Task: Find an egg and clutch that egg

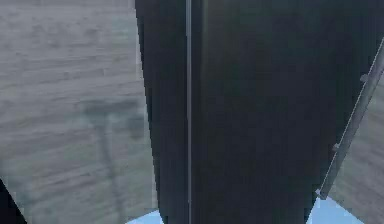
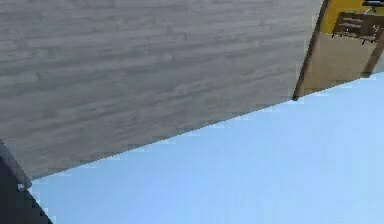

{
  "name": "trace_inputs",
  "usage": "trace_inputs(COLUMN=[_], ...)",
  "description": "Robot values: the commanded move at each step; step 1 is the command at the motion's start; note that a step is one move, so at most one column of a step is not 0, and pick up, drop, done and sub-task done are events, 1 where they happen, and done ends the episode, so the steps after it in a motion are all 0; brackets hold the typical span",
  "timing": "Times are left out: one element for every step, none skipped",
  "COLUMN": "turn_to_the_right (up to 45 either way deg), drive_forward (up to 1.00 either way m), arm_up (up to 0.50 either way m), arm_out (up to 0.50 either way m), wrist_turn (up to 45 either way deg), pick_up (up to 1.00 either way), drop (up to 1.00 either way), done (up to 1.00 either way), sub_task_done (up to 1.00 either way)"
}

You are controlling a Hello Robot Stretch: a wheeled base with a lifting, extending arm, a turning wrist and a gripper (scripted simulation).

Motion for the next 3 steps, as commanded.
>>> trace_inputs(turn_to_the_right=[-42.0,0.0,-45.0], drive_forward=[0.0,0.3,0.0], arm_up=[0.0,0.0,0.0], arm_out=[0.0,0.0,0.0], wrist_turn=[0.0,0.0,0.0], pick_up=[0.0,0.0,0.0], drop=[0.0,0.0,0.0], done=[0.0,0.0,0.0], sub_task_done=[0.0,0.0,0.0])
